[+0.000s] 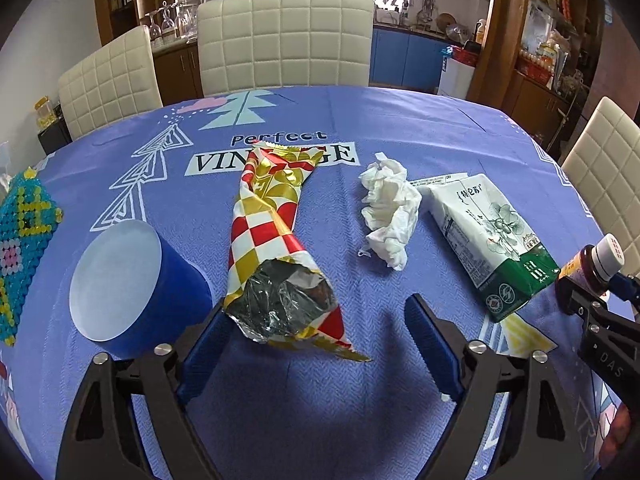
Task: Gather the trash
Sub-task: 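Grasp the red-yellow checkered wrapper with left gripper while right grasps brown medicine bottle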
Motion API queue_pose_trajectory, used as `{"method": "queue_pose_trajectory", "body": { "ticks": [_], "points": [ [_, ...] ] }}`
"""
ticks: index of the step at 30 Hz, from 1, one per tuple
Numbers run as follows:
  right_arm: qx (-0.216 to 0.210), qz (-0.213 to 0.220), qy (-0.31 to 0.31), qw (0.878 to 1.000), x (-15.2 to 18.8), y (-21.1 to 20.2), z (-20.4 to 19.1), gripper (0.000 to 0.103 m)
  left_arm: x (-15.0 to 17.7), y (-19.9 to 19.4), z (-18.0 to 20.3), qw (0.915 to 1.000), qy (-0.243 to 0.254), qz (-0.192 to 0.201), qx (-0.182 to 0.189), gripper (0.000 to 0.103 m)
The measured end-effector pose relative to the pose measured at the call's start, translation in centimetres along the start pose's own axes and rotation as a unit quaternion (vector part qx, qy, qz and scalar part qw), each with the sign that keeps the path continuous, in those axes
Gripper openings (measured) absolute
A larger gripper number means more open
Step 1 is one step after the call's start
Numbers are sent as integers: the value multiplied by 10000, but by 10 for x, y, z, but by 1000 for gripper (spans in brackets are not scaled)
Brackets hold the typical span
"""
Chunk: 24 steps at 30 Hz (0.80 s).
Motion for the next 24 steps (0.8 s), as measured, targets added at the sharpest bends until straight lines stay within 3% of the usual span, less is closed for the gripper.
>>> {"method": "queue_pose_trajectory", "body": {
  "ticks": [1, 2, 5, 8, 14, 24],
  "points": [
    [-33, -3, 13, 10000, 0, 0, 0, 49, 1, 1, 0, 10000, -6, -31, 13, 70],
    [-78, -14, 43, 10000, 1, 0, 1, 49, 2, 2, 0, 10000, -15, -89, 14, 57],
    [-104, -9, 90, 9999, 5, -5, 4, 48, 6, 2, -2, 9998, -25, -171, -16, 29],
    [-116, 41, 9, 9999, 12, -14, 4, 48, 10, -4, -1, 9998, -96, -174, 87, 17],
    [-152, 102, -48, 9998, 31, -37, 11, 48, 23, -27, 3, 9998, -150, -43, 101, 11],
    [-157, 312, 44, 9994, 65, -86, 40, 48, 45, -88, 21, 9992, -180, 282, 238, 11]
  ]
}}
Point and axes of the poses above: each gripper's, at about its wrist camera, not at the fingertips, and y roughly the way its jaws point, z to its right, x to its underside, the point moved 8 cm from there along y, roughly the way its jaws point, and after that the axes turned 11 degrees about x, right-handed, at the moved point
